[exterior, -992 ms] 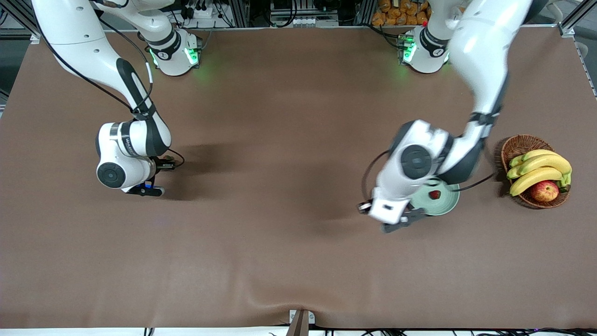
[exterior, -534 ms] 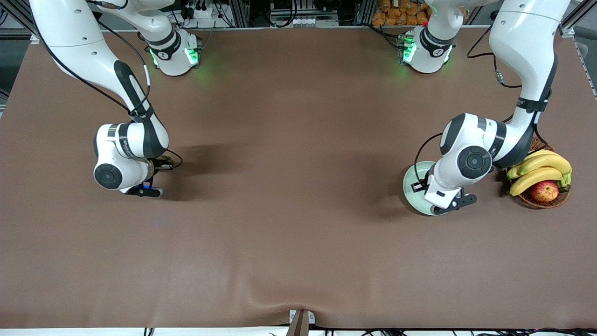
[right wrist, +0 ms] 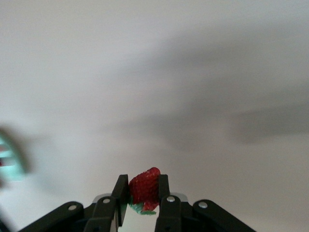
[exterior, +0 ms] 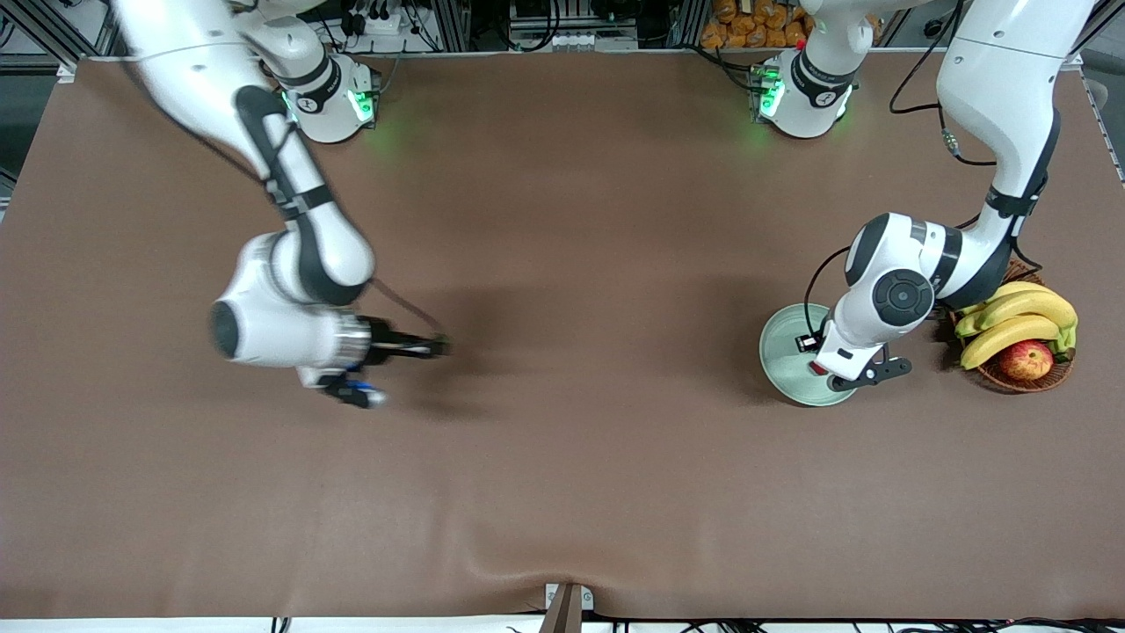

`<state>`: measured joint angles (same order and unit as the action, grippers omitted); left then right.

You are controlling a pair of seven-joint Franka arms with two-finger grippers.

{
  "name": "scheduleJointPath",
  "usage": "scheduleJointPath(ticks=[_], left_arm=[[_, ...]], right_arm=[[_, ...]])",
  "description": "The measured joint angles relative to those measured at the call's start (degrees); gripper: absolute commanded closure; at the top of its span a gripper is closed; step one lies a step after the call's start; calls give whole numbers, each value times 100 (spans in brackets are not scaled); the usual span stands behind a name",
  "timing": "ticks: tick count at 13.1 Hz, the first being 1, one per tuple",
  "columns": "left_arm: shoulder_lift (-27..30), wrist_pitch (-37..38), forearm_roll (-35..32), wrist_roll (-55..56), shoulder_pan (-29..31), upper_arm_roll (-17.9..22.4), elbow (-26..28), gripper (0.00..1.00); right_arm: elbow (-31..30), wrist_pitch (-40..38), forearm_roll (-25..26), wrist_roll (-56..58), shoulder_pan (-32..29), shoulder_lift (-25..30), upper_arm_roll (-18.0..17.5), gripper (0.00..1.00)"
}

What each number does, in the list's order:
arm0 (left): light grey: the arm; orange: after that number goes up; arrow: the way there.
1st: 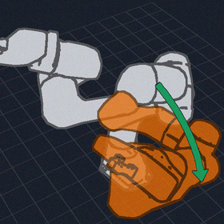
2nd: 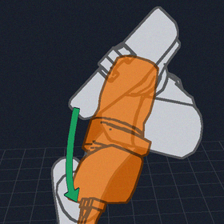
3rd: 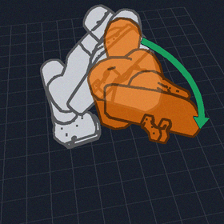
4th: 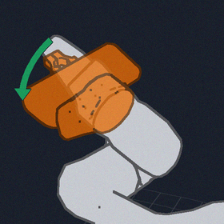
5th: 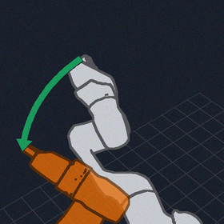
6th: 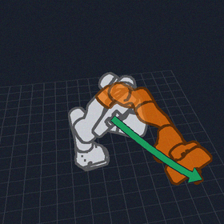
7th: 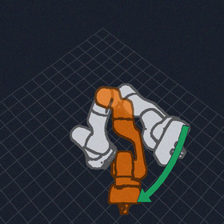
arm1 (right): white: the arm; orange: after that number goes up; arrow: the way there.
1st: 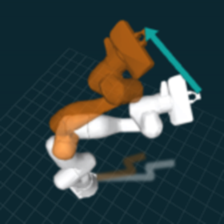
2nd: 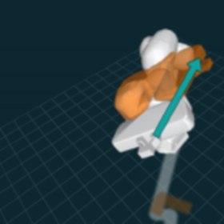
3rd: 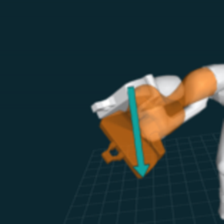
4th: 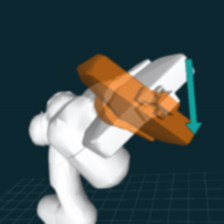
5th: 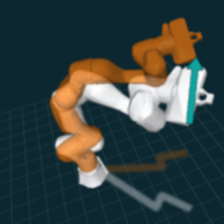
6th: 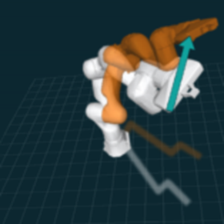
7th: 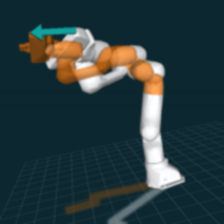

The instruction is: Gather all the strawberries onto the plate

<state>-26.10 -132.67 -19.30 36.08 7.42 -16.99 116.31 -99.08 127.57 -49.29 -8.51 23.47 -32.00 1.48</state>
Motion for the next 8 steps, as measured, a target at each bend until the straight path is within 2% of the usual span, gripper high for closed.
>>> scheduleJointPath(ticks=[2, 3, 5, 6, 7, 8], left_arm=[[105, -9, 45, 6, 9, -189, -86, 0], [147, -9, 232, 35, 6, -362, -164, 0], [163, -9, 846, 201, -62, -711, -383, 0], [154, -8, 1041, 392, -148, -845, -482, 0], [118, -8, 1121, 680, -291, -931, -592, 0], [33, -8, 1155, 1032, -491, -968, -731, 0]], right_arm=[[298, 1334, -1032, 0, 861, -514, -14, 100], [501, 1942, -1352, -1, 1245, -835, -13, 100], [964, 2598, -1743, -25, 1761, -1404, -4, 98], [1159, 2771, -1848, -33, 1911, -1613, 4, 90], [1308, 2888, -1894, -40, 2001, -1762, 13, 64], [1409, 2949, -1912, -44, 2047, -1863, 17, 48]])
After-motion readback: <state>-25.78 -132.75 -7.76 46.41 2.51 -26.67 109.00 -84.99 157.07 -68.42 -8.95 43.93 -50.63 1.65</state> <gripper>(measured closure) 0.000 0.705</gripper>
